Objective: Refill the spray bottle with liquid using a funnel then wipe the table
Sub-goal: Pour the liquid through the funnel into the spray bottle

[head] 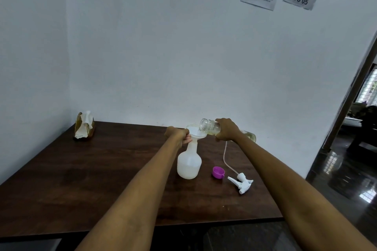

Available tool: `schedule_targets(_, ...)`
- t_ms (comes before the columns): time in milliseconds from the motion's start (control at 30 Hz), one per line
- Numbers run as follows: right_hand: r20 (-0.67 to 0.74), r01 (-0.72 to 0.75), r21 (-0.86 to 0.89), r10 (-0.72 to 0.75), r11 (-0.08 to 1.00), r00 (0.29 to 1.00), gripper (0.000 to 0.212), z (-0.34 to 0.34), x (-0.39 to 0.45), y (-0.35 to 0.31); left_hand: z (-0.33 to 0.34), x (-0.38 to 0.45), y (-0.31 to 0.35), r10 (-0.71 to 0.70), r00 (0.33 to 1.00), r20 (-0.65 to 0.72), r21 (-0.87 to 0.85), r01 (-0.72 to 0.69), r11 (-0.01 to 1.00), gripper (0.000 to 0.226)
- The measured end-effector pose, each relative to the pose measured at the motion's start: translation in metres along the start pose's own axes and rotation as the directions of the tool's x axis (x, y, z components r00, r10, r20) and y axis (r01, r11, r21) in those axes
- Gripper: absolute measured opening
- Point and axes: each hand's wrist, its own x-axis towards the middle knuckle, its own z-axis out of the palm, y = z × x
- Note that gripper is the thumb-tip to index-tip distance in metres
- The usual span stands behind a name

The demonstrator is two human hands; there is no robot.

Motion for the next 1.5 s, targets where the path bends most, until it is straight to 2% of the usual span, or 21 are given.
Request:
schedule_targets(100, -0.004, 0.005, -0.008, -0.005, 1.0, 1.0, 0.037, 0.0006, -0.0006, 0.0004, 0.0009, -0.0022, 0.0011, 0.004, 1.0, -0.001, 0.017, -0.004, 1.0, 0.004)
schedule_targets(233, -0.006, 0.008, -0.011, -0.008, 1.0, 1.0, 0.035, 0.0004, -0.0016, -0.0008, 0.0015, -0.0003, 0.0003, 0.014, 1.0, -0.01, 0.047, -0.014, 0.999, 0.017)
schedule_targets(467, 0.006, 0.003, -0.005, -0.002, 1.0, 1.0, 0.029, -0.001, -0.0022, -0.0024, 0.0011, -0.003, 0.0016, 0.025, 1.0, -0.003, 0.049, -0.024, 0.998, 0.022)
schedule_targets(600, -0.002, 0.004, 0.015, -0.004, 1.0, 1.0, 0.047, -0.0011, -0.0032, -0.0031, 0.0003, -0.0024, 0.0011, 0.018, 1.0, 0.0, 0.032, -0.018, 0.999, 0.021)
schedule_targets(667, -0.007, 0.001, 0.007, -0.001, 1.0, 1.0, 0.036, -0.0014, -0.0038, -0.0032, 0.001, -0.0021, 0.0012, 0.017, 1.0, 0.007, 0.026, -0.017, 1.0, 0.02)
schedule_targets(1000, -0.002, 0.0, 0.018, 0.0, 1.0, 1.0, 0.036, -0.0023, -0.0039, -0.0027, 0.001, -0.0038, 0.0015, 0.028, 1.0, 0.01, 0.021, -0.028, 0.999, 0.023)
schedule_targets(1100, -0.008, 0.002, 0.022, -0.002, 1.0, 1.0, 0.03, -0.0016, -0.0045, -0.0029, 0.0006, -0.0059, 0.0017, 0.027, 1.0, 0.015, 0.022, -0.028, 0.999, 0.02)
schedule_targets(1333, -0.001, -0.01, 0.031, 0.01, 0.999, 1.0, 0.041, 0.0, -0.0026, -0.0019, 0.0017, -0.0054, 0.0021, 0.035, 0.999, 0.009, 0.021, -0.035, 0.999, 0.032)
schedule_targets(1500, -0.003, -0.014, 0.04, 0.014, 0.999, 1.0, 0.046, 0.0004, -0.0027, -0.0031, 0.0009, -0.0078, 0.001, 0.042, 0.999, 0.011, 0.017, -0.043, 0.999, 0.02)
